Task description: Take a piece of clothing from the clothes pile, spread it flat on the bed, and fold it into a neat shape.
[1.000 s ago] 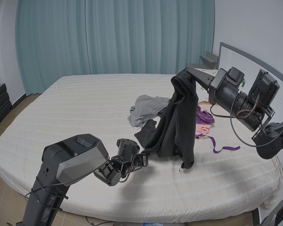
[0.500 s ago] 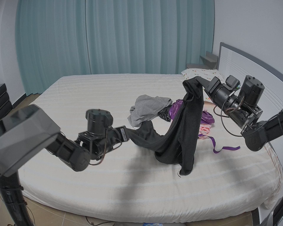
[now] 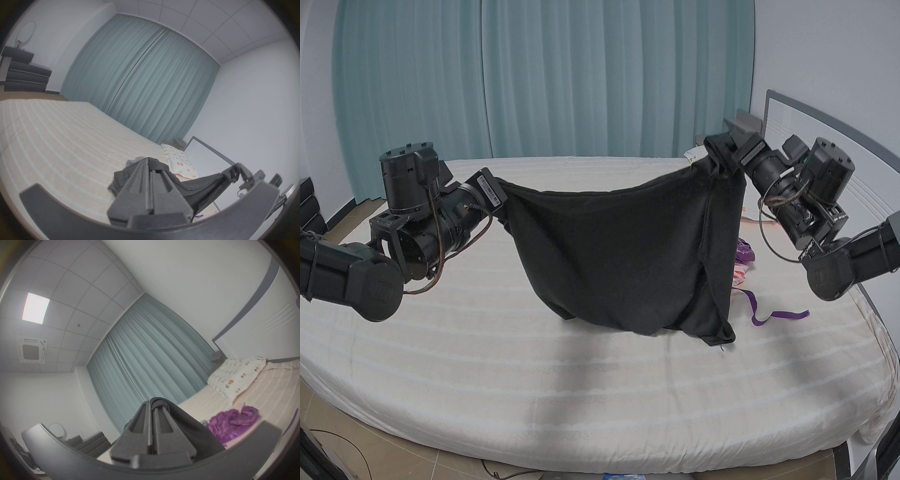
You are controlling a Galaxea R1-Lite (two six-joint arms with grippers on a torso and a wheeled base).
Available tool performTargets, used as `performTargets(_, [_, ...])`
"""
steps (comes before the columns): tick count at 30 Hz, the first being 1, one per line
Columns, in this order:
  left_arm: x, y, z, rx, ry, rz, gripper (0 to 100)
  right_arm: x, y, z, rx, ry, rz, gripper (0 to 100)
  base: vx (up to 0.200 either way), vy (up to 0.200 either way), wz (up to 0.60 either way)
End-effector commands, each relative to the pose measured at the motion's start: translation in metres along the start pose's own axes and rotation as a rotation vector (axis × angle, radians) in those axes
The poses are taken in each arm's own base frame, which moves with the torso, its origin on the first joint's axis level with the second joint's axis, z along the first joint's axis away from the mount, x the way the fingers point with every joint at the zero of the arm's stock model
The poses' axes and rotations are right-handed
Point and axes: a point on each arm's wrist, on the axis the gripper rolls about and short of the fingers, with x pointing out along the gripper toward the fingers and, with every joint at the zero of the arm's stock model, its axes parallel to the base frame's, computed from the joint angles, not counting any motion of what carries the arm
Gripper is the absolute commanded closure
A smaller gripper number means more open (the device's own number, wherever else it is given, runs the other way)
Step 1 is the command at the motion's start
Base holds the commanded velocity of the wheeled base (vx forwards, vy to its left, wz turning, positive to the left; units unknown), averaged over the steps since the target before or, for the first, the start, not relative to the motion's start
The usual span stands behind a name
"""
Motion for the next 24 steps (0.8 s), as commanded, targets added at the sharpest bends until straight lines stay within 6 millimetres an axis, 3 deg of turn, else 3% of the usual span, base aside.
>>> performTargets(1, [-0.005,0.029,-0.036,-0.058,0.114,0.093,100,-0.02,-0.028,-0.047,-0.032,0.176,-0.091,100,0.0,0.0,0.0])
performTargets(8, [0.0,0.054,-0.093,-0.05,0.191,0.123,100,-0.036,-0.043,-0.067,-0.032,0.268,-0.139,100,0.0,0.0,0.0])
performTargets(15, [-0.004,0.057,-0.111,-0.042,0.22,0.118,100,-0.048,-0.051,-0.085,-0.035,0.341,-0.172,100,0.0,0.0,0.0])
performTargets(21, [-0.012,0.055,-0.117,-0.116,0.247,0.121,100,-0.05,-0.054,-0.086,-0.038,0.35,-0.183,100,0.0,0.0,0.0])
performTargets(24, [-0.016,0.057,-0.121,-0.127,0.266,0.133,100,-0.053,-0.054,-0.088,-0.039,0.362,-0.184,100,-0.2,0.0,0.0])
